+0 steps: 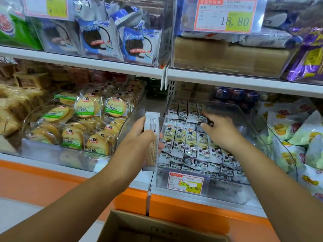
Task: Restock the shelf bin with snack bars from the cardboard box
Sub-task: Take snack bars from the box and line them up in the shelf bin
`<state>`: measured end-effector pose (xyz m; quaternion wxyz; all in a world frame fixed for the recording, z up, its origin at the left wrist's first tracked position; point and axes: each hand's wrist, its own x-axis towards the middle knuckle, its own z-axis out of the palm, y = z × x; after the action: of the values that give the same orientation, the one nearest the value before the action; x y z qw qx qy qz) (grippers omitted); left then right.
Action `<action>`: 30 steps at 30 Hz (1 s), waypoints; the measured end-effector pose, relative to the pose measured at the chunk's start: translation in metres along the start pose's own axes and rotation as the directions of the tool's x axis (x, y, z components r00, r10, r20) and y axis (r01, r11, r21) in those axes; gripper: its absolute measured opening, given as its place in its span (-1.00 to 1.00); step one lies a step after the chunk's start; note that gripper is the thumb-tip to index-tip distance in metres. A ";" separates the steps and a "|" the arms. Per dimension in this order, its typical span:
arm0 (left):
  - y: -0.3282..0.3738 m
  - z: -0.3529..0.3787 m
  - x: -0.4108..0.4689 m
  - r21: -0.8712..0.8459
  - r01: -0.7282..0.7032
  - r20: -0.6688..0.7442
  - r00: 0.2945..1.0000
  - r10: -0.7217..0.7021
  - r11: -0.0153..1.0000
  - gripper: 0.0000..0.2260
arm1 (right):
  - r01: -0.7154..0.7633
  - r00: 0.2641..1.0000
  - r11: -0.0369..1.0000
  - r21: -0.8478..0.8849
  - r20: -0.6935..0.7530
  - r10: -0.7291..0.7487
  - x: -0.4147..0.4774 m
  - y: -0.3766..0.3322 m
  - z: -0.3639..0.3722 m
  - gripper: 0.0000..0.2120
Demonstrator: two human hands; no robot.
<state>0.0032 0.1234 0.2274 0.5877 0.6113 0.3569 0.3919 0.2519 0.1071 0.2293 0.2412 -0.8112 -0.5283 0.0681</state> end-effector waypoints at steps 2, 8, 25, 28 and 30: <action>0.002 -0.001 -0.007 0.025 -0.033 0.049 0.998 0.032 0.999 -0.65 | -0.020 0.998 1.000 0.013 0.059 0.020 -0.005 -0.003 -0.004 -0.50; 0.009 0.003 -0.018 0.058 -0.102 0.076 0.992 0.097 0.993 -0.70 | 0.171 0.970 0.985 0.032 -0.184 -0.162 -0.041 -0.028 -0.011 -0.61; 0.015 0.022 -0.029 -0.174 0.052 0.171 0.985 -0.022 0.983 -0.80 | 0.055 0.968 0.698 0.714 0.132 -0.212 -0.142 -0.040 -0.007 -0.71; 0.014 0.018 -0.027 -0.254 0.072 0.187 0.982 -0.024 0.965 -0.77 | -0.106 0.954 0.567 0.817 0.245 -0.175 -0.139 -0.041 -0.009 -0.73; 0.013 0.016 -0.026 -0.293 0.072 0.155 0.988 -0.027 0.953 -0.77 | -0.138 0.944 0.549 0.824 0.276 -0.178 -0.139 -0.041 -0.008 -0.74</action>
<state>0.0061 0.0926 0.2385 0.7077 0.5342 0.2642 0.3795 0.1609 -0.0058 0.2357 0.5065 -0.5691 -0.4738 0.4417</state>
